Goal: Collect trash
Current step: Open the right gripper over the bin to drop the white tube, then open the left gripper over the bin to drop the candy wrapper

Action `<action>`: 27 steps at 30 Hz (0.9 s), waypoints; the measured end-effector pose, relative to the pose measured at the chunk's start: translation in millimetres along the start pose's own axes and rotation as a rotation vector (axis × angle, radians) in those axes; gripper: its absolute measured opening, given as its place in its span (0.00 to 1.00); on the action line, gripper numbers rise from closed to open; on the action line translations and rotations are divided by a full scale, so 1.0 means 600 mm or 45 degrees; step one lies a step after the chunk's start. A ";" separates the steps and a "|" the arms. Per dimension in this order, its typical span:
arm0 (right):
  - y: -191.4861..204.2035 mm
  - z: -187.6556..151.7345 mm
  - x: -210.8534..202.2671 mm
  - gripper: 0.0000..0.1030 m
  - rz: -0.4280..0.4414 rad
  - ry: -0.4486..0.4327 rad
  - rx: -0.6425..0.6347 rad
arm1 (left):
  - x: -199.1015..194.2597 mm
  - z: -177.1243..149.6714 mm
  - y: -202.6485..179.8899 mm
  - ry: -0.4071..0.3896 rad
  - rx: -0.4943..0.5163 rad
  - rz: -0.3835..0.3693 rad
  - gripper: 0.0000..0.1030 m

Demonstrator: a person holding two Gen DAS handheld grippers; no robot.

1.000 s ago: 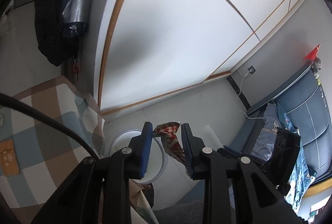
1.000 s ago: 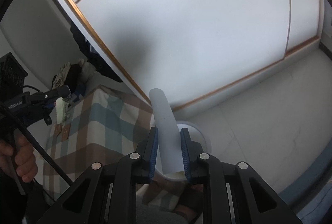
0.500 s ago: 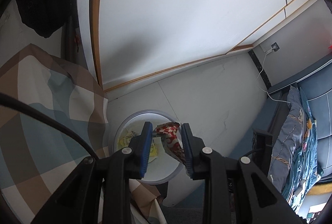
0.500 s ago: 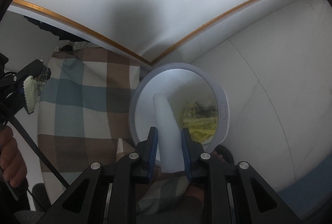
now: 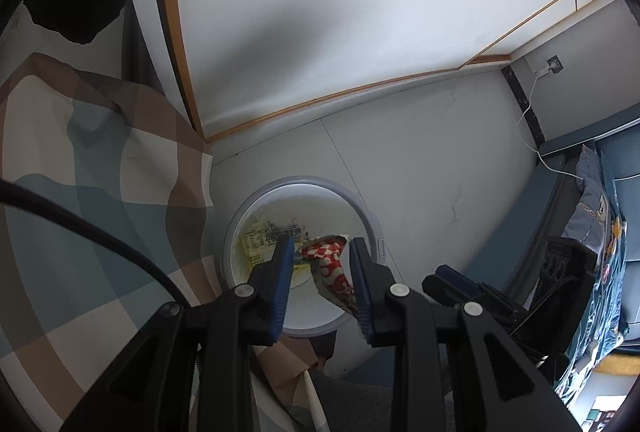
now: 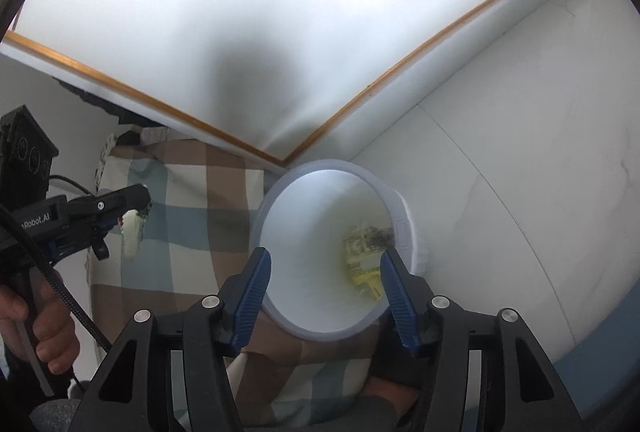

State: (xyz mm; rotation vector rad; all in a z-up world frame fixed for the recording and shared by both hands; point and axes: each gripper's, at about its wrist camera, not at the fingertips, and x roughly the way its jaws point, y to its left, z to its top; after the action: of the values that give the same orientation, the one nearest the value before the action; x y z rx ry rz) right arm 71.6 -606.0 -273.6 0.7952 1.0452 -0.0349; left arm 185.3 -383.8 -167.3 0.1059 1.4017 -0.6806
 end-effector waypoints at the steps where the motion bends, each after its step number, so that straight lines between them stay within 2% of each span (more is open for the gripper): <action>1: -0.009 0.000 -0.005 0.56 -0.010 -0.004 0.032 | 0.002 0.000 0.000 0.009 -0.003 0.010 0.23; 4: -0.025 -0.003 -0.016 0.56 -0.020 -0.030 0.090 | 0.008 0.002 -0.001 0.041 -0.007 0.030 0.23; 6: -0.033 -0.003 -0.024 0.63 -0.022 -0.044 0.123 | 0.010 0.003 -0.002 0.044 -0.006 0.050 0.23; 9: -0.040 -0.006 -0.034 0.65 -0.011 -0.068 0.179 | 0.015 0.003 -0.003 0.064 -0.017 0.055 0.23; 14: -0.046 -0.010 -0.037 0.68 0.043 -0.091 0.295 | 0.023 0.005 -0.004 0.095 -0.046 0.079 0.23; 21: -0.037 -0.012 -0.035 0.70 0.035 -0.075 0.270 | 0.031 0.001 0.003 0.148 -0.078 0.125 0.25; 25: -0.037 -0.013 -0.036 0.70 0.032 -0.077 0.272 | 0.027 -0.010 0.004 0.163 -0.092 0.111 0.35; 27: -0.036 -0.013 -0.038 0.70 0.028 -0.079 0.264 | 0.020 -0.012 0.001 0.146 -0.085 0.116 0.44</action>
State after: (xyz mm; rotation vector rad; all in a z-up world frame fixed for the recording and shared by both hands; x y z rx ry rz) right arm 45.3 -624.4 -270.0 0.9873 0.9842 -0.1507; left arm 179.4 -384.2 -180.0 0.1572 1.5187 -0.5590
